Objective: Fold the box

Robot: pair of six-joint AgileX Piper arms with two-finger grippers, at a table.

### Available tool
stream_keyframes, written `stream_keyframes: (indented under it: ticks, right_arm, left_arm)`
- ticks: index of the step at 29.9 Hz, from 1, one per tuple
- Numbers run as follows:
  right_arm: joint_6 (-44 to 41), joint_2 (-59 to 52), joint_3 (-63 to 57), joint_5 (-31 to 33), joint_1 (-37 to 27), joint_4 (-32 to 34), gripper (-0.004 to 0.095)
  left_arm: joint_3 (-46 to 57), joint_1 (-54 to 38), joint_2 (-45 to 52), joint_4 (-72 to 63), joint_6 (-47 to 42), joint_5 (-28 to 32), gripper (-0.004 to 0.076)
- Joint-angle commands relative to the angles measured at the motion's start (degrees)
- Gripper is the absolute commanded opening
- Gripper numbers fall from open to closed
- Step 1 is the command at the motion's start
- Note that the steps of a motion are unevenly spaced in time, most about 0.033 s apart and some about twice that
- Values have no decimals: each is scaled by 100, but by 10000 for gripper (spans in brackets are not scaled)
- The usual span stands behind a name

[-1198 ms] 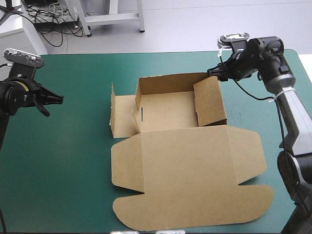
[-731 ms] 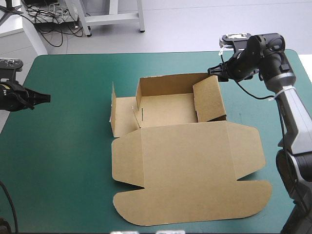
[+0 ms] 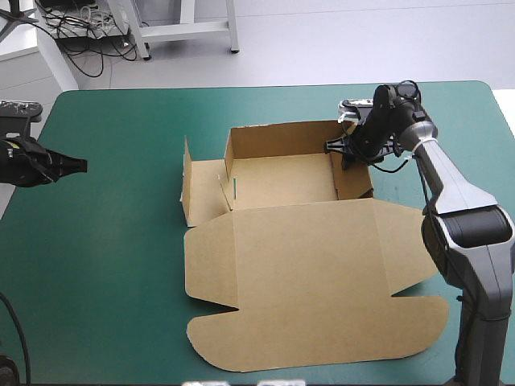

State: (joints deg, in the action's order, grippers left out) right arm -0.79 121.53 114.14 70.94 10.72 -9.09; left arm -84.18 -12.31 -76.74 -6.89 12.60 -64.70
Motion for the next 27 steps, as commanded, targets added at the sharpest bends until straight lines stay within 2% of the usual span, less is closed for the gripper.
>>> stream_keyframes:
  ticks: [1,2,8,11,15,22,25,27]
  right_arm:
    - [20,-321,141,92,-34,-95,24]
    - [0,-321,141,92,-34,-135,-17]
    - [-8,-403,141,102,-34,-716,-9]
    - [79,-612,141,102,-61,-761,-9]
    - [126,-994,141,102,-270,-857,-9]
    - [382,-1857,141,102,-820,-1404,-11]
    - [405,-2200,141,102,-974,-1404,-11]
    - [437,-2399,141,102,-1031,-1417,-12]
  left_arm:
    - [-155,7,138,-84,10,297,-4]
    - [-155,7,138,-84,10,297,-4]
    - [-155,7,18,-84,-12,192,4]
    - [-155,7,-95,-84,-12,62,35]
    - [-155,7,-310,-211,-1,-98,132]
    - [-155,7,-723,-1587,24,21,419]
    - [-155,7,-904,-2212,25,84,492]
    - [-155,7,-1010,-2632,25,69,496]
